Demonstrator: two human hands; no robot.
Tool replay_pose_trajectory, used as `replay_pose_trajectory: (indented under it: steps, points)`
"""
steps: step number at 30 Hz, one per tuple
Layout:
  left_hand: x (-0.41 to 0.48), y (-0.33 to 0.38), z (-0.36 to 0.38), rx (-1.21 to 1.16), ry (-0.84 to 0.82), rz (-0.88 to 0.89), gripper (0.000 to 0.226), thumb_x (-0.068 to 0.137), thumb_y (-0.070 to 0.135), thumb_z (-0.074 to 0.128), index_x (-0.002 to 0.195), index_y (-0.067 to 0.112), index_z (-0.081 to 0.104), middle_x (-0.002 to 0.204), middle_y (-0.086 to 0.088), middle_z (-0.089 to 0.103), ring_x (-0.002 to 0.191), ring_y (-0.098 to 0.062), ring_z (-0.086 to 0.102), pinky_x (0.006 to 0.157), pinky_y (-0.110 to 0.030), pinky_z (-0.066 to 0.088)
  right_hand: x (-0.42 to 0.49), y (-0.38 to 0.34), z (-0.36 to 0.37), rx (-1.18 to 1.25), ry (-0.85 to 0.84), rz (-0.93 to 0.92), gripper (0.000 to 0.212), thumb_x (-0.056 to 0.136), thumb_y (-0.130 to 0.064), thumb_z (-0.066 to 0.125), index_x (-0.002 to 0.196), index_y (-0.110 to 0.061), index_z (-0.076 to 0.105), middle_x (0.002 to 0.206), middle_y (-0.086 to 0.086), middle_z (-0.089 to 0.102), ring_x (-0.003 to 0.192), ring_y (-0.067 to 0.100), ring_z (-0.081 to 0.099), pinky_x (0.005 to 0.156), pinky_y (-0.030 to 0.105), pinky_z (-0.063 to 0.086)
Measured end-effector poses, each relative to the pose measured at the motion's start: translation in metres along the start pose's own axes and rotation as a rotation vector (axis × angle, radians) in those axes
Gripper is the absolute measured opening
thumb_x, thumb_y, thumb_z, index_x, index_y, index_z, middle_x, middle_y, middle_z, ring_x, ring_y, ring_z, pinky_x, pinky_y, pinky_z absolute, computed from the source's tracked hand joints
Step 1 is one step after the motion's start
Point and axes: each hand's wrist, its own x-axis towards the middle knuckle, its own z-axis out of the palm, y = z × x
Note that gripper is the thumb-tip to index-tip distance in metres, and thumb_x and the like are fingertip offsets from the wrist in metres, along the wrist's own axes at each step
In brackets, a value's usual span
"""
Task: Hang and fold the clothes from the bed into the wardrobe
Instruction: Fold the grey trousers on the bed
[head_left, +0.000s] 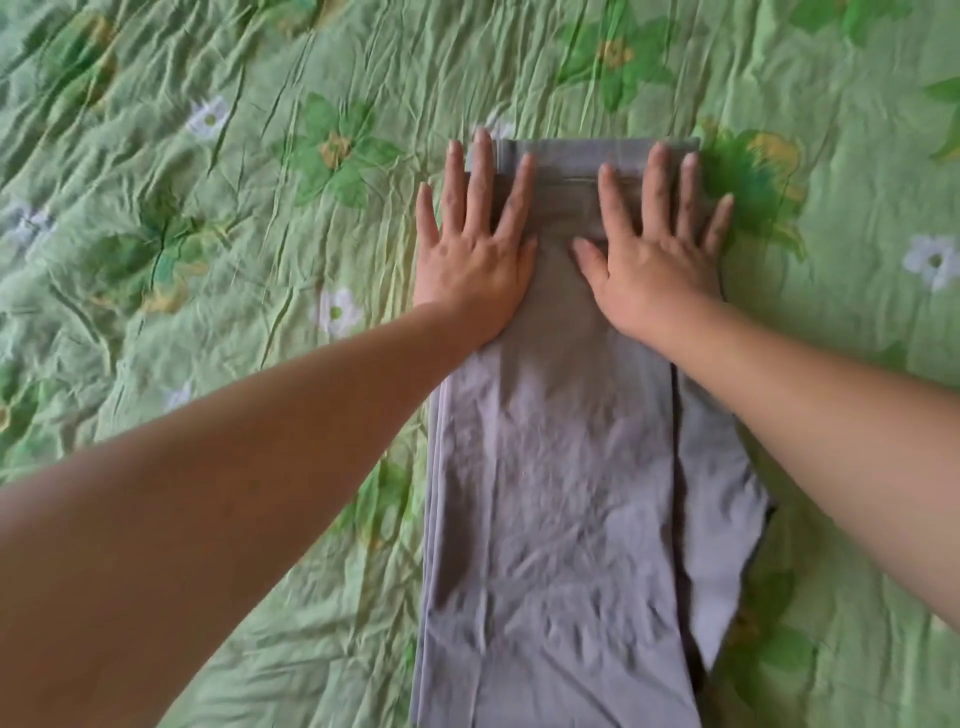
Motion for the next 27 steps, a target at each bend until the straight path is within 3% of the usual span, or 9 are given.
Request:
replay_pose_trajectory:
  steps: [3,6,10,14,19,21,23,25,27]
  points:
    - [-0.076,0.018,0.001,0.024,0.042,0.148,0.067,0.102,0.041,0.032,0.162,0.024,0.005,0.169,-0.012,-0.001,0.155,-0.034,-0.004,0.119,-0.064,0.011,-0.077,-0.018,0.005,0.032,0.141,-0.247,0.068,0.097,-0.056,0.032,0.158,-0.026,0.026,0.170,0.006,-0.002,0.156,0.033,-0.003,0.117,0.071,0.001]
    - [-0.164,0.011,0.020,0.047,-0.101,0.198,0.065,0.104,0.048,0.034,0.161,0.025,0.015,0.169,-0.005,0.006,0.156,-0.029,-0.001,0.120,-0.060,0.015,-0.157,0.002,0.031,-0.062,0.057,-0.342,0.069,0.098,-0.060,0.037,0.159,-0.028,0.029,0.169,0.005,0.011,0.156,0.024,0.008,0.118,0.068,0.008]
    - [-0.189,-0.005,0.038,0.011,-0.110,0.167,0.067,0.102,0.054,0.034,0.161,0.029,0.014,0.169,-0.006,0.004,0.156,-0.029,-0.001,0.124,-0.052,0.013,-0.175,0.029,0.051,-0.065,0.039,-0.197,0.074,0.096,-0.069,0.028,0.161,-0.034,0.019,0.170,0.004,0.007,0.157,0.025,0.002,0.119,0.067,0.006]
    - [-0.204,0.001,0.038,-0.037,-0.148,0.060,0.066,0.102,0.060,0.023,0.160,0.038,0.001,0.168,-0.008,-0.012,0.155,-0.033,-0.007,0.125,-0.046,0.004,-0.194,0.029,0.057,-0.001,0.028,-0.002,0.073,0.096,-0.071,0.026,0.160,-0.037,0.015,0.169,0.009,0.006,0.155,0.033,0.006,0.117,0.070,0.005]
    - [-0.289,0.008,0.029,-0.067,-0.305,-0.005,0.069,0.101,0.066,0.017,0.158,0.040,-0.011,0.165,-0.016,-0.020,0.154,-0.031,-0.014,0.126,-0.044,0.001,-0.269,0.045,0.065,0.120,0.028,0.175,0.071,0.099,-0.061,0.038,0.160,-0.027,0.024,0.164,0.027,0.012,0.150,0.047,0.018,0.119,0.061,0.020]
    - [-0.315,0.012,0.023,-0.076,-0.326,-0.019,0.069,0.101,0.063,0.022,0.159,0.038,-0.006,0.167,-0.018,-0.009,0.155,-0.032,-0.006,0.126,-0.043,0.005,-0.286,0.042,0.061,0.240,0.034,0.232,0.069,0.098,-0.050,0.054,0.159,-0.026,0.030,0.161,0.030,0.019,0.144,0.051,0.027,0.117,0.058,0.027]
    - [-0.326,0.018,0.015,-0.237,-0.291,-0.116,0.065,0.101,0.047,0.045,0.159,0.036,0.019,0.163,-0.017,0.017,0.151,-0.033,0.017,0.121,-0.045,0.021,-0.290,0.038,0.051,0.431,0.050,0.325,0.065,0.092,-0.034,0.068,0.152,-0.024,0.044,0.148,0.029,0.040,0.130,0.048,0.044,0.108,0.053,0.038]
    - [-0.326,0.020,0.005,-0.591,-0.170,-0.294,0.045,0.100,0.020,0.054,0.144,0.030,0.052,0.135,-0.013,0.045,0.126,-0.031,0.046,0.107,-0.044,0.042,-0.288,0.039,0.035,0.792,0.065,0.435,0.045,0.092,-0.015,0.066,0.136,-0.024,0.061,0.112,0.017,0.060,0.094,0.035,0.058,0.086,0.045,0.048]
    - [-0.321,0.013,-0.008,-1.025,-0.212,-0.514,0.041,0.104,0.007,0.041,0.124,0.030,0.068,0.104,-0.010,0.053,0.094,-0.031,0.057,0.078,-0.045,0.053,-0.291,0.048,0.016,1.288,-0.114,0.588,0.037,0.095,-0.005,0.057,0.117,-0.032,0.069,0.087,0.000,0.060,0.073,0.017,0.054,0.067,0.034,0.046]
